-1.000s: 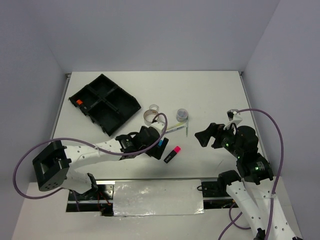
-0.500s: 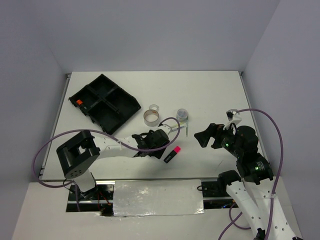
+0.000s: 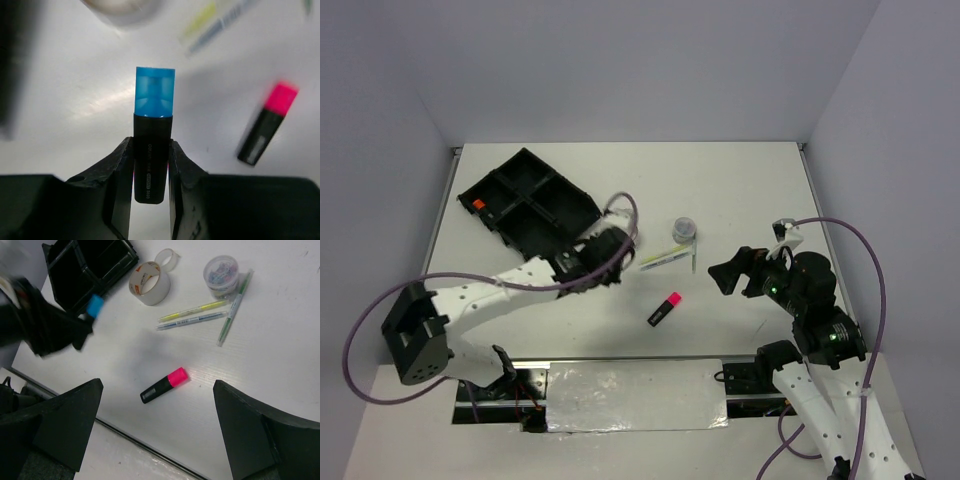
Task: Sort the stationery into containers
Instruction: Place the pen in the storage box.
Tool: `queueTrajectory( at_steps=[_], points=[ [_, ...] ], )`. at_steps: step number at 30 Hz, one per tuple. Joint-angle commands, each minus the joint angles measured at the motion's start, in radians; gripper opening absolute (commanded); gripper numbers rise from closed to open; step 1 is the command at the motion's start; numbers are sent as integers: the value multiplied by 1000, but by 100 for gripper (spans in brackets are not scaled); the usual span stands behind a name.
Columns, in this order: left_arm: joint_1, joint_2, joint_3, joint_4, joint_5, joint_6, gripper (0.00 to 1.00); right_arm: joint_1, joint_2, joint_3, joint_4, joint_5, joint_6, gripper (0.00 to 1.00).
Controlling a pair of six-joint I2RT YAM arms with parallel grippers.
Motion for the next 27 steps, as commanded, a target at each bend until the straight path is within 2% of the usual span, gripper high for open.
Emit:
queueTrajectory(
  at_steps=[1,2,3,4,5,6,7,10,11,15,17,20,21,24,26,27],
  points=[
    [164,-115,117,-86,-128,-52,11,7,-9,-13,51,-13,0,100],
    [297,-157,113,-54,-117,-35,14,7,-6,-24,68,-20,3,100],
    [376,-176,107,-20,-96,-38,15,6,-3,-29,81,-26,7,100],
    [466,-193,104,47,-15,-53,17,7,8,-44,94,-30,9,100],
    [628,-190,110,72,19,-66,17,7,17,-49,112,-30,12,100],
    [700,-179,126,80,41,-84,16,9,29,-50,117,-32,7,100],
    [819,-131,151,77,55,-115,15,6,57,-50,120,-38,3,100],
    [988,19,292,46,70,-178,15,6,91,-52,117,-50,-8,100],
    [1033,64,364,58,114,-185,15,6,92,-55,123,-55,-10,100],
    [1136,274,531,100,240,-164,15,6,82,-65,126,-64,-14,100],
    [1144,400,640,37,218,-139,15,9,80,-75,129,-58,-19,100],
    [1147,433,645,29,188,-144,20,9,91,-73,137,-66,-20,100],
    [1148,434,636,54,172,-144,26,9,100,-72,137,-72,-23,100],
    [1150,445,604,81,155,-139,35,9,111,-65,131,-79,-27,100],
    [1153,457,610,72,133,-146,52,10,108,-69,134,-87,-27,100],
    [1154,459,610,71,126,-147,64,9,106,-70,134,-90,-27,100]
  ],
)
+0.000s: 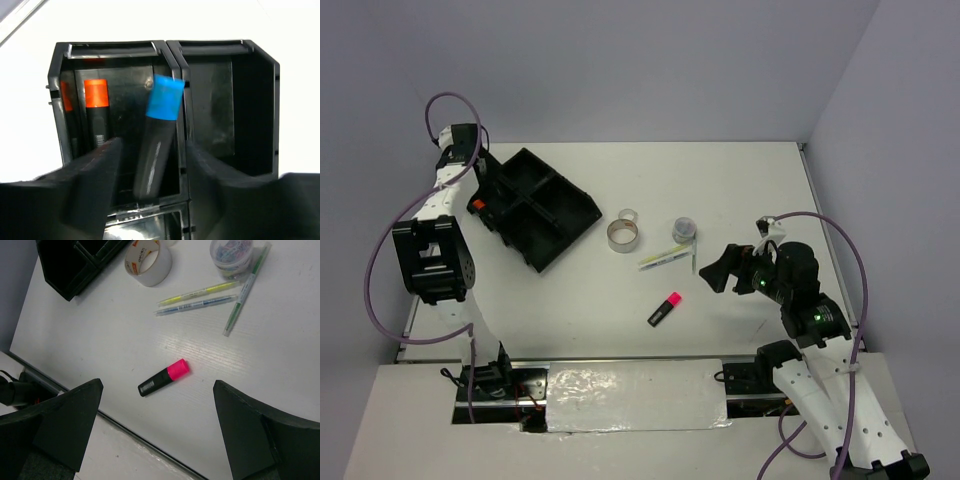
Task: Sort the stationery into containers
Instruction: Place the pen in the storage box, then pick up the pen from the center of the board.
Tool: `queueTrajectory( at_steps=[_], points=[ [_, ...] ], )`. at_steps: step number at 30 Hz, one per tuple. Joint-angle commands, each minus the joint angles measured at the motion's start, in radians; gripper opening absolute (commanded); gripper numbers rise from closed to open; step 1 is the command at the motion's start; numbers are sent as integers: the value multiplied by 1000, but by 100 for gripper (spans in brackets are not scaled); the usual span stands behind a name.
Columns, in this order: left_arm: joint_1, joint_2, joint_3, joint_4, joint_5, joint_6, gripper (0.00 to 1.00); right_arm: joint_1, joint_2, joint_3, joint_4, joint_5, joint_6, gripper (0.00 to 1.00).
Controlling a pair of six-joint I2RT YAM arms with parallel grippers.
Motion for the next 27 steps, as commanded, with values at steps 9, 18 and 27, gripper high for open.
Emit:
queueTrajectory(
  at_steps=[9,18,27],
  points=[
    [-7,-93,4,-2,-17,-13,97,8,8,6,49,-30,-23,100],
    [-627,-378,-262,68,61,137,99,8,-82,110,-55,134,25,100],
    [-1243,-311,-456,217,-74,153,98,8,-156,291,-221,245,16,100]
  ],
)
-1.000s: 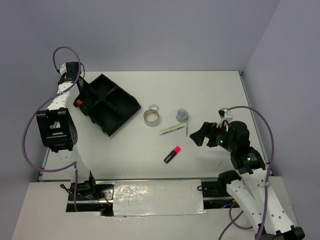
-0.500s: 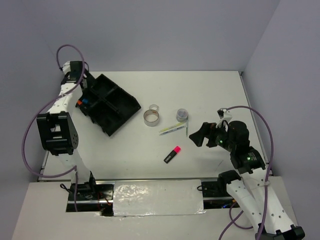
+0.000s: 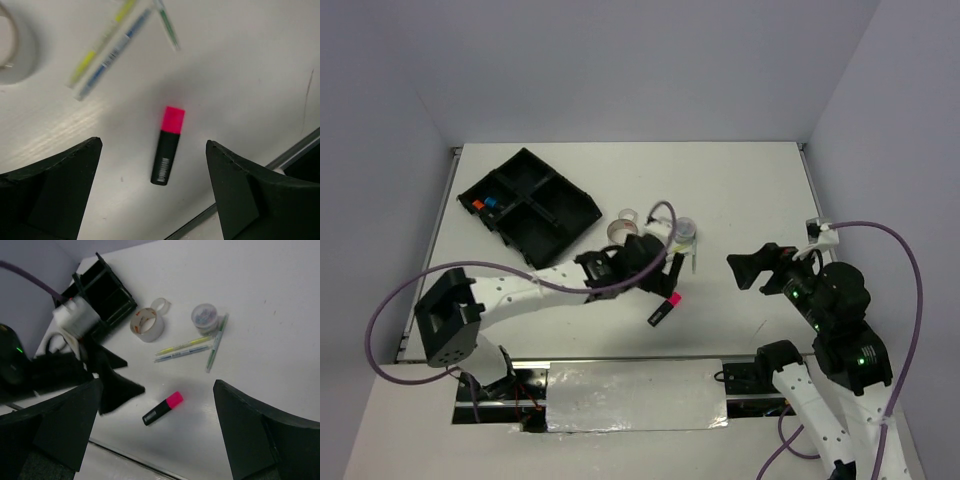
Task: Sort the stationery into containers
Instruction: Pick up the pen from the center of the board.
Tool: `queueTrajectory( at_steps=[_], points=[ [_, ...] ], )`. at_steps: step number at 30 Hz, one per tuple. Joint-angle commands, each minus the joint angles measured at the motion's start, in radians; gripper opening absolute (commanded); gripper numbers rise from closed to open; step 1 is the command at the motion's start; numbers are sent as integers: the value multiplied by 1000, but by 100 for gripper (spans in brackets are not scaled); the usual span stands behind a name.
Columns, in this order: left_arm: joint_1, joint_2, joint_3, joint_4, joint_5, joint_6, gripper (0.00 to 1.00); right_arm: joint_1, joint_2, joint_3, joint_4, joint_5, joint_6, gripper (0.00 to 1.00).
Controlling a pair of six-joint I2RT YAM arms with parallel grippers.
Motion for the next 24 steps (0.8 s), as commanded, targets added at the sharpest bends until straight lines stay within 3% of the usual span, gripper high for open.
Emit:
queueTrajectory(
  at_steps=[1,6,15,22,24],
  points=[
    [-105,81,-3,82,-86,52,98,4,-19,52,-77,34,-4,100],
    [-215,223,-6,95,-124,69,96,4,-30,49,-88,-20,-13,100],
    [-229,291,-58,132,-147,47,84,5,-38,41,-86,-49,-20,100],
    [-231,325,-95,179,-124,33,61,5,-36,21,-63,-70,-17,100],
    [-231,332,-99,181,-120,27,47,5,-36,18,-60,-70,-17,100]
  ],
)
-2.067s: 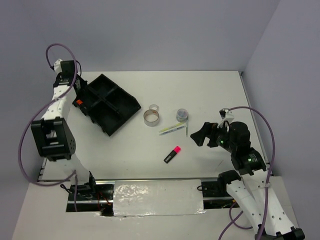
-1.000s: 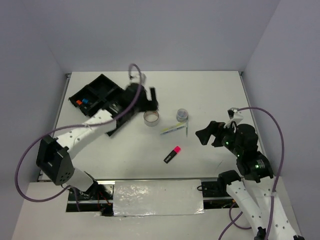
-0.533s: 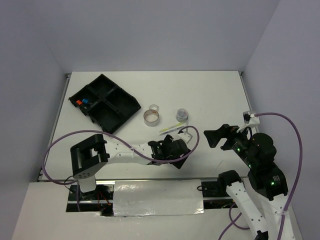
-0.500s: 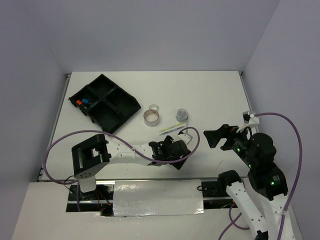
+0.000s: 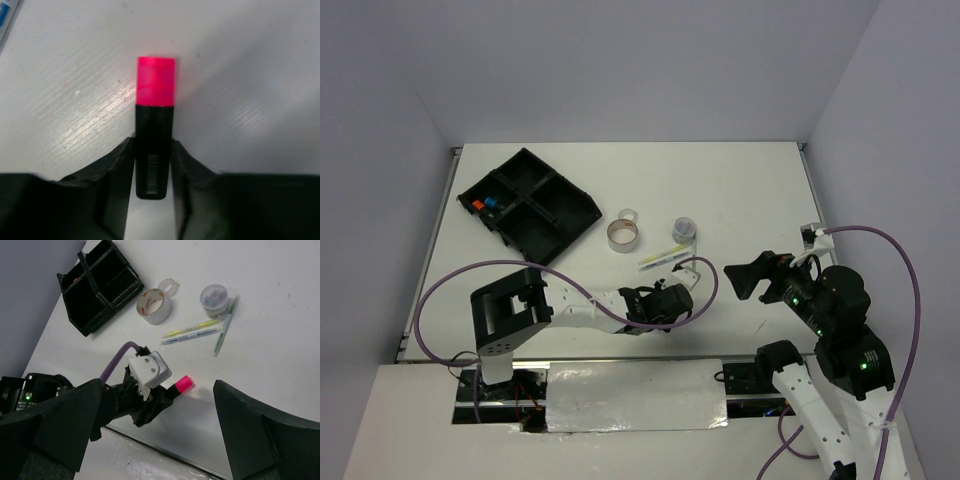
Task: Sort the stationery into containers
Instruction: Pick up the pen from the center of the board, then place the pen in the storage box.
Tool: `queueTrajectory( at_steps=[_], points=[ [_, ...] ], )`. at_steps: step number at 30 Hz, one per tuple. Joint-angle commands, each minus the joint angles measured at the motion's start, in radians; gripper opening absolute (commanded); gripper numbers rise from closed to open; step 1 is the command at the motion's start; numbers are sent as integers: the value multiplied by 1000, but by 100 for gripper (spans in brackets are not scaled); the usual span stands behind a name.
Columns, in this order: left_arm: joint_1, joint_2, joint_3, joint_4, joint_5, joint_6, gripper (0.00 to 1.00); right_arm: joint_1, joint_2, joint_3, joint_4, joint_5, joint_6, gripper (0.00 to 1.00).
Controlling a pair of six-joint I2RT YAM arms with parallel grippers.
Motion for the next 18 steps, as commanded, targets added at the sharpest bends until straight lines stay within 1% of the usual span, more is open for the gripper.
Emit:
queueTrajectory(
  at_steps=[1,2,3,5,7,8,10,11,13,14,15,16,17,18],
  points=[
    [-2,28,-26,14,-7,-10,38,4,-6,-10,24,-15,-13,100],
    [-1,13,-36,10,-12,-21,27,5,-4,-5,23,-15,-15,100],
    [-1,-1,-40,4,-23,-24,25,5,-4,-2,20,-13,-21,100],
    [7,-50,-48,-36,-88,-44,22,5,-2,4,18,-7,-24,100],
    [65,-85,-43,-84,-134,-76,19,4,-4,4,23,-7,-26,100],
    [135,-124,-31,-152,-142,-91,14,5,-3,1,26,-10,-26,100],
    [211,-180,-20,-212,-165,-119,12,5,-1,-2,32,-19,-24,100],
    [290,-260,-14,-263,-205,-125,11,5,1,-10,35,-22,-24,100],
    [392,-340,-10,-298,-245,-140,12,4,-2,-22,43,-25,-23,100],
    [530,-399,6,-314,-250,-150,15,4,-2,-25,46,-27,-24,100],
    [614,-418,24,-369,-230,-160,14,4,-2,-31,53,-31,-24,100],
    [694,-434,42,-389,-207,-171,12,5,-1,-37,60,-35,-24,100],
    [849,-434,79,-403,-187,-177,12,5,2,-42,66,-39,-21,100],
    [927,-429,96,-409,-131,-182,12,5,5,-43,81,-50,-20,100]
  ],
)
